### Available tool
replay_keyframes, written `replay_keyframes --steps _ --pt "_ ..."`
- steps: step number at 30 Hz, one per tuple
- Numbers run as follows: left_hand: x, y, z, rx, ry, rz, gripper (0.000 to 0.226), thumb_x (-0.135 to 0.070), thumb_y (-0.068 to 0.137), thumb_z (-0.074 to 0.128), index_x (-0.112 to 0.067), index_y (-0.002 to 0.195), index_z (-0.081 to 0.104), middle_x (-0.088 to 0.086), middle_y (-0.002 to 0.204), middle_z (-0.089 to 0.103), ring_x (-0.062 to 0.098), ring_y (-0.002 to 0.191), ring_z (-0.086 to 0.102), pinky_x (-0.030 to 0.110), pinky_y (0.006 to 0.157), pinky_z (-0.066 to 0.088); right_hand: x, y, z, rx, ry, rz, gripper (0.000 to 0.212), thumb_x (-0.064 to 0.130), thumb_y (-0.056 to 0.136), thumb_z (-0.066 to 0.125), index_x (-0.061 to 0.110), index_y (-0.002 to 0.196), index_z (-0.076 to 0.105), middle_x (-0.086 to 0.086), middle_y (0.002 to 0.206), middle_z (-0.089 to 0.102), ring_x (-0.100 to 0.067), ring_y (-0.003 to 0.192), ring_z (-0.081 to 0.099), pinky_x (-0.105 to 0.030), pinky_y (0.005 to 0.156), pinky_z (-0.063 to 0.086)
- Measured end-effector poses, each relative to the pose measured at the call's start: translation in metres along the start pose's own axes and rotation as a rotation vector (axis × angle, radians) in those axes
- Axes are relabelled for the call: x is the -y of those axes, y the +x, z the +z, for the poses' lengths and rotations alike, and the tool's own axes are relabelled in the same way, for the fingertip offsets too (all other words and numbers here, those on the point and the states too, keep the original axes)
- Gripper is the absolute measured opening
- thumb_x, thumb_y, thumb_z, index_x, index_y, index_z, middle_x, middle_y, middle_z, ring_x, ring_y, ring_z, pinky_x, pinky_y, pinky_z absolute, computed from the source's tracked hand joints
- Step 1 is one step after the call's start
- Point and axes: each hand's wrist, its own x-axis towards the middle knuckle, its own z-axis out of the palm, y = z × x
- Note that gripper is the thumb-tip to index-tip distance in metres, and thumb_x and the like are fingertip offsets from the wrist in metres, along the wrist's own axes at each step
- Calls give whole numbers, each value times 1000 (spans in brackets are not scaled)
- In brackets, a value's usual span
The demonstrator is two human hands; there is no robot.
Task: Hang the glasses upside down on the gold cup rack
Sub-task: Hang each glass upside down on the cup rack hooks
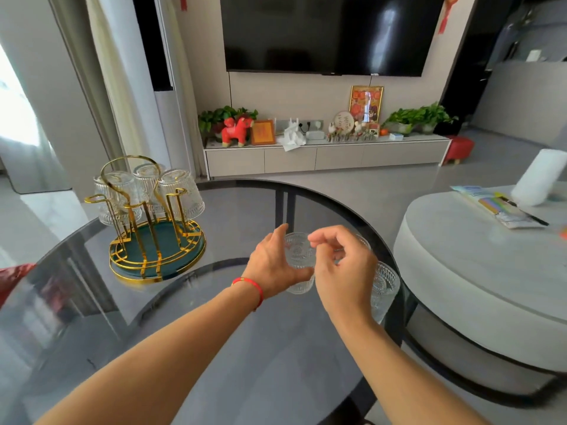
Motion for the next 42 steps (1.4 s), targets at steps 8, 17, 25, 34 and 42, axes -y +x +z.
replay_keyframes --steps 8,17,25,34,42 --pt "56 -51 -66 -46 -377 -219 88 -57 52 91 -19 125 61 -3 117 68 14 101 69 32 77 64 -10 -5 17 306 72 212 29 -4 90 58 19 98 74 8 96 74 -12 82 70 -17 72 55" --pt "89 -81 -100 -27 -904 -317 81 -34 58 90 2 124 60 23 123 69 25 105 73 49 87 63 0 -35 77 807 499 969 42 43 107 48 15 133 64 -23 125 75 -34 87 76 -41 71 65" --pt "128 -79 -127 -163 -185 -201 51 -59 96 51 -14 103 74 3 97 73 17 92 66 40 80 55 -7 -30 92 659 634 963 60 37 82 73 6 134 68 -23 134 72 -34 112 71 -39 76 67" --pt "162 -72 -126 -213 315 -288 23 -16 90 60 -7 109 70 4 110 49 24 101 54 38 80 58 39 2 118 629 557 494 60 35 78 81 24 134 65 0 118 80 -23 116 73 -33 79 61" --pt "153 -73 -124 -213 522 -241 38 -21 88 56 -11 125 52 12 122 52 32 114 46 45 92 48 118 48 209 585 252 103 76 56 69 85 36 136 56 2 140 65 -21 129 63 -46 106 54"
